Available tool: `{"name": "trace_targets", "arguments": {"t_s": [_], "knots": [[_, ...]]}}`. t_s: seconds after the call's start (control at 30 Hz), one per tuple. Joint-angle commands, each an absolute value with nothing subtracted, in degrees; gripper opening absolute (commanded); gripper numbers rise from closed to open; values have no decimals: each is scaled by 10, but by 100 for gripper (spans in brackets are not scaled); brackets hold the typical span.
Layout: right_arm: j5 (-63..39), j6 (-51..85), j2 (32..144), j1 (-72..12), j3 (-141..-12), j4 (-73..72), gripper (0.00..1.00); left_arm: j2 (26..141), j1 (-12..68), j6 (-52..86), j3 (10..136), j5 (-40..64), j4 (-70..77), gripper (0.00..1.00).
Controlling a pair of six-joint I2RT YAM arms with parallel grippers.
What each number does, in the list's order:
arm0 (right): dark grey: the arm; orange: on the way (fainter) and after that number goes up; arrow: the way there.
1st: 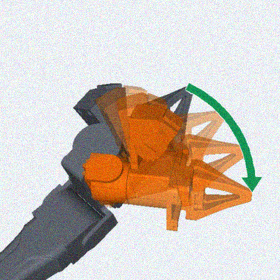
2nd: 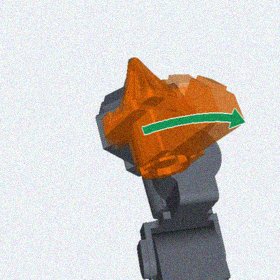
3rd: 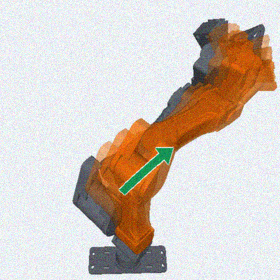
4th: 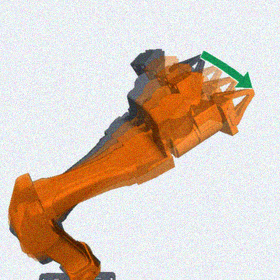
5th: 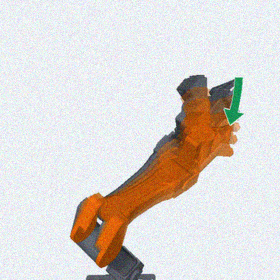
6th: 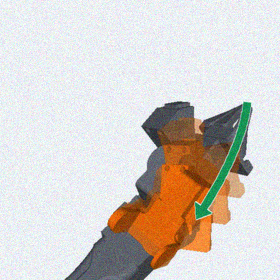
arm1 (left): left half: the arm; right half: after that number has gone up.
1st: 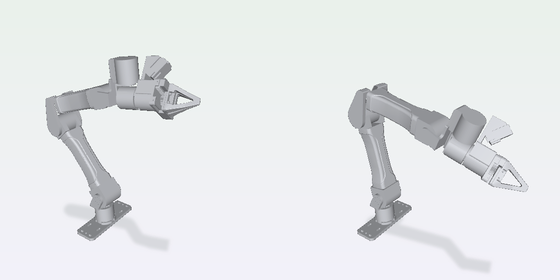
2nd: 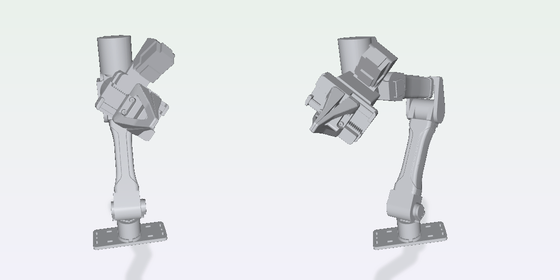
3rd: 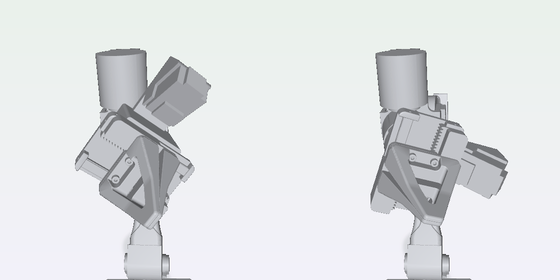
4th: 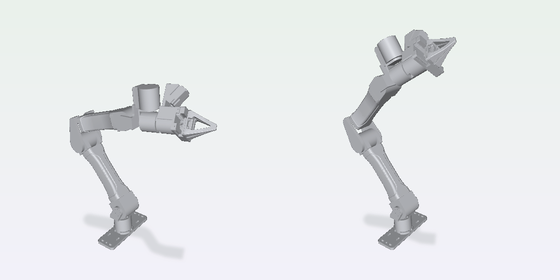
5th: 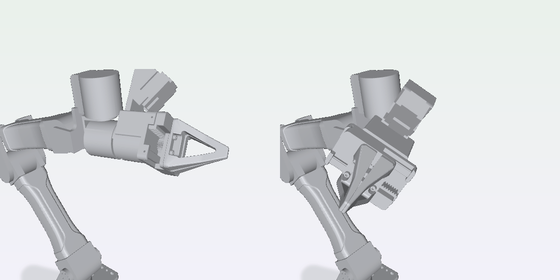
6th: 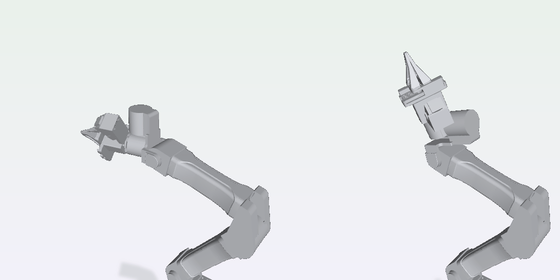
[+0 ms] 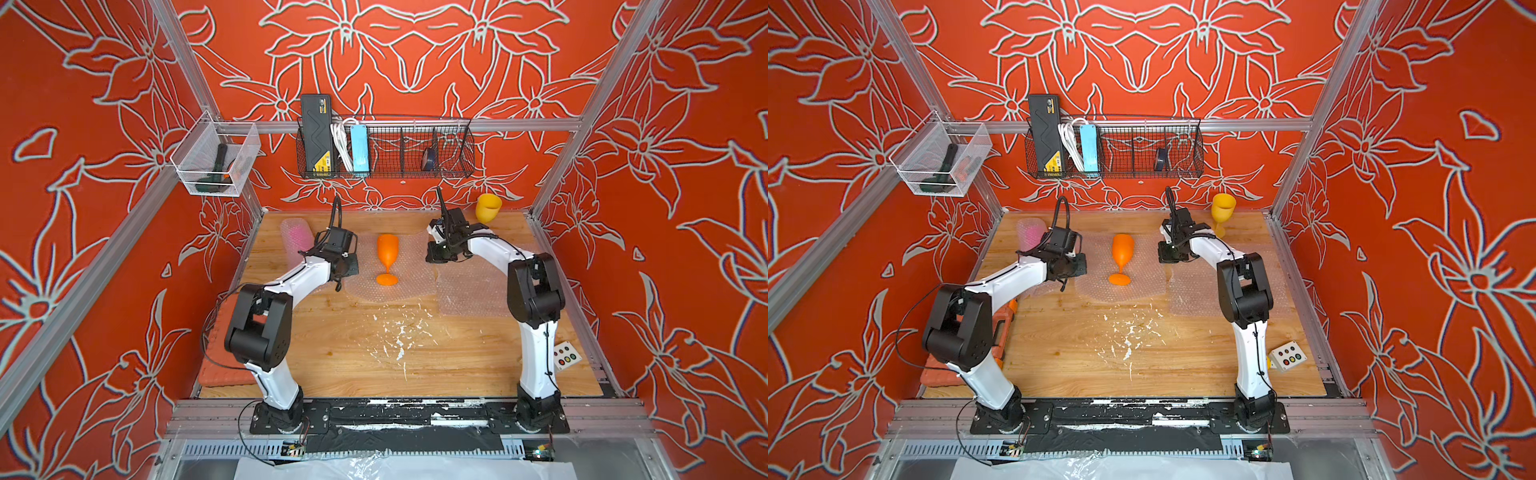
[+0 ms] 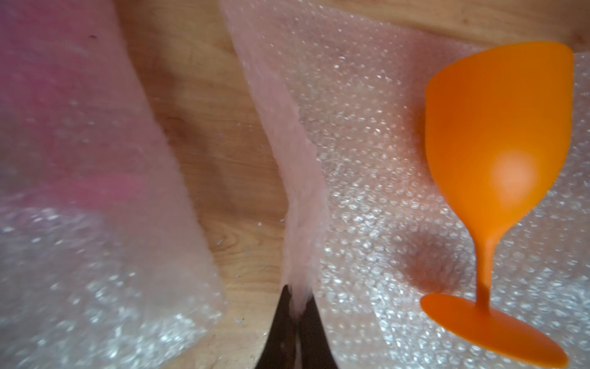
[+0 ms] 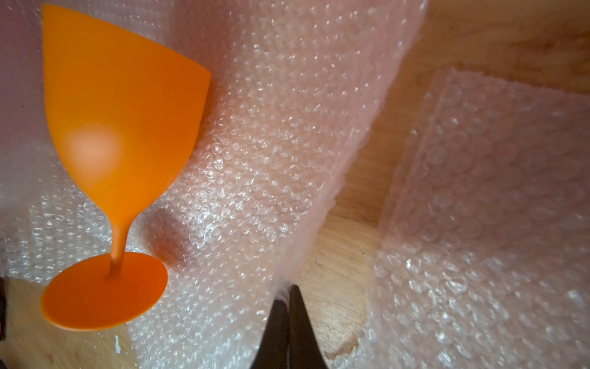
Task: Unpack wine glasses from bubble wrap
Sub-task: Unwrap the bubble wrap at the center of the board.
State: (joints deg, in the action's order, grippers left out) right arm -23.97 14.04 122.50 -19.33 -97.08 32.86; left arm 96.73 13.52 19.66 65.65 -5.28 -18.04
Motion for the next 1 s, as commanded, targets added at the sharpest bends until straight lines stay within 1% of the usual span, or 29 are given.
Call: {"name": "trace_targets", "arguments": {"t_s": [0.0, 0.17, 0.27, 0.33, 0.4, 0.47, 0.5, 0.57, 0.63, 0.67, 0.97], "knots": [[-239, 129, 1209, -189, -959, 341, 0, 925, 134, 211, 621, -44, -137, 0], [-253, 135, 1215, -190, -956, 341, 0, 937, 131, 216, 599, -57, -139, 0], [-256, 138, 1216, -190, -947, 336, 0, 958, 130, 218, 593, -74, -145, 2], [-266, 142, 1221, -191, -945, 334, 0, 959, 128, 218, 589, -87, -143, 8], [-269, 143, 1226, -195, -944, 332, 0, 955, 126, 218, 588, -94, -142, 10], [-270, 143, 1230, -197, -945, 332, 0, 954, 124, 216, 590, -91, -141, 16], [-272, 145, 1234, -197, -947, 332, 0, 953, 124, 218, 591, -93, -143, 16], [-272, 145, 1238, -199, -951, 335, 0, 946, 123, 217, 586, -96, -136, 11], [-273, 144, 1240, -201, -953, 337, 0, 941, 122, 217, 579, -98, -132, 8], [-273, 143, 1242, -203, -955, 337, 0, 940, 120, 217, 577, -99, -132, 0], [-266, 138, 1255, -207, -958, 347, 0, 924, 111, 224, 569, -121, -134, 0]]}}
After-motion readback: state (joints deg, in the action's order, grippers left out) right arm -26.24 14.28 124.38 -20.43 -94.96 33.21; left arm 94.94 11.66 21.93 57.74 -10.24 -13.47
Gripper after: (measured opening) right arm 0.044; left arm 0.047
